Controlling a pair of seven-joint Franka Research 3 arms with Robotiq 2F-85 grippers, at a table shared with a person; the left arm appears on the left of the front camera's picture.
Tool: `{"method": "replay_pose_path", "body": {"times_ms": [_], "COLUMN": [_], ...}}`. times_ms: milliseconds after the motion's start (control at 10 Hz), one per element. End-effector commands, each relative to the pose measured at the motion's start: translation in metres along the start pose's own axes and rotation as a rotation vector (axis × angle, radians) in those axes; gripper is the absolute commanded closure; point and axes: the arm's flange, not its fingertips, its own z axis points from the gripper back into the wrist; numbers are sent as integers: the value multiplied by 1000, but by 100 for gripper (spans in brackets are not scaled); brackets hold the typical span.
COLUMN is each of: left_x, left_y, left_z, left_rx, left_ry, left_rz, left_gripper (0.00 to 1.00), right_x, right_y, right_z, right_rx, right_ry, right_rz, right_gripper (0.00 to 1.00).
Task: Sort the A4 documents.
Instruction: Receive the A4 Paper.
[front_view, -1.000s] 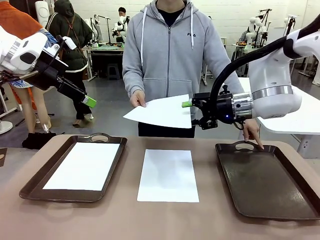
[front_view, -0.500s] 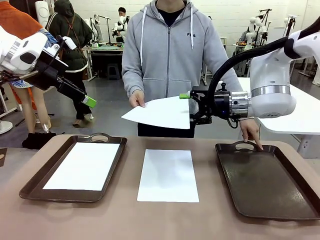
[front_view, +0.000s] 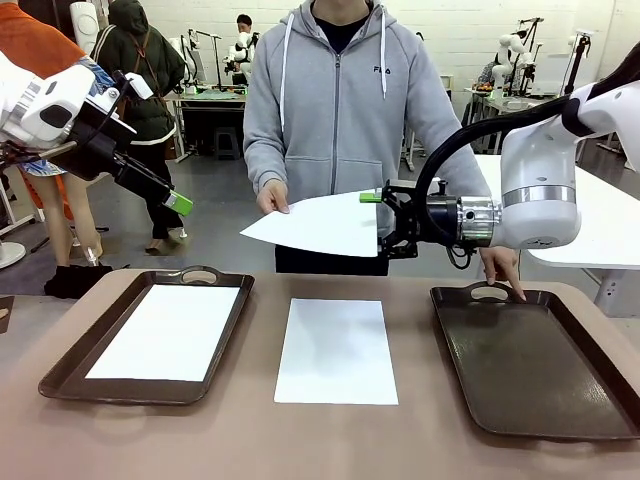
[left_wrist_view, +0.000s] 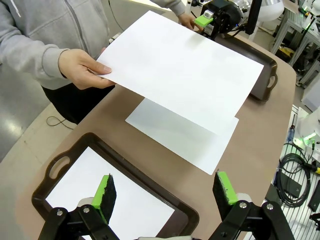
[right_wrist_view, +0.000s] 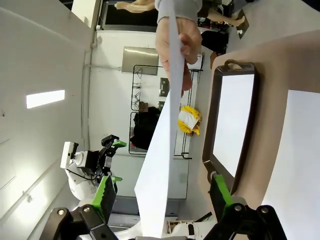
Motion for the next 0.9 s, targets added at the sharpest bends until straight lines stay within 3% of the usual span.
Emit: {"method": "replay_pose_path", "body": {"times_ms": [0, 100, 200, 300, 400, 500, 600, 700, 800], "left_x": [1, 1, 1, 1, 1, 1, 1, 1, 1], "left_y": [-1, -1, -1, -1, -1, -1, -1, -1, -1], "left_z": [-1, -1, -1, -1, -1, -1, -1, -1, -1], "left_rx": [2, 2, 2, 2, 2, 2, 2, 2, 2], "left_ry": [2, 2, 2, 2, 2, 2, 2, 2, 2], "left_rz": [-3, -3, -3, -3, -3, -3, -3, -3, -3], "left_gripper": [0, 0, 0, 0, 0, 0, 0, 0, 0], "right_x": [9, 9, 9, 9, 9, 9, 9, 8, 8], "right_y": [4, 6, 8, 9, 9, 9, 8, 7, 6], "right_z": [-7, -8, -9, -9, -9, -8, -8, -7, -6], "right_rx": [19, 22, 19, 19, 17, 12, 11, 13, 13], "right_ry": [-6, -3, -5, -6, -5, -4, -3, 0, 0], "right_rz": [-10, 3, 19, 20, 15, 11, 4, -2, -5], "right_gripper": [0, 0, 14, 18, 32, 36, 50, 54, 68]}}
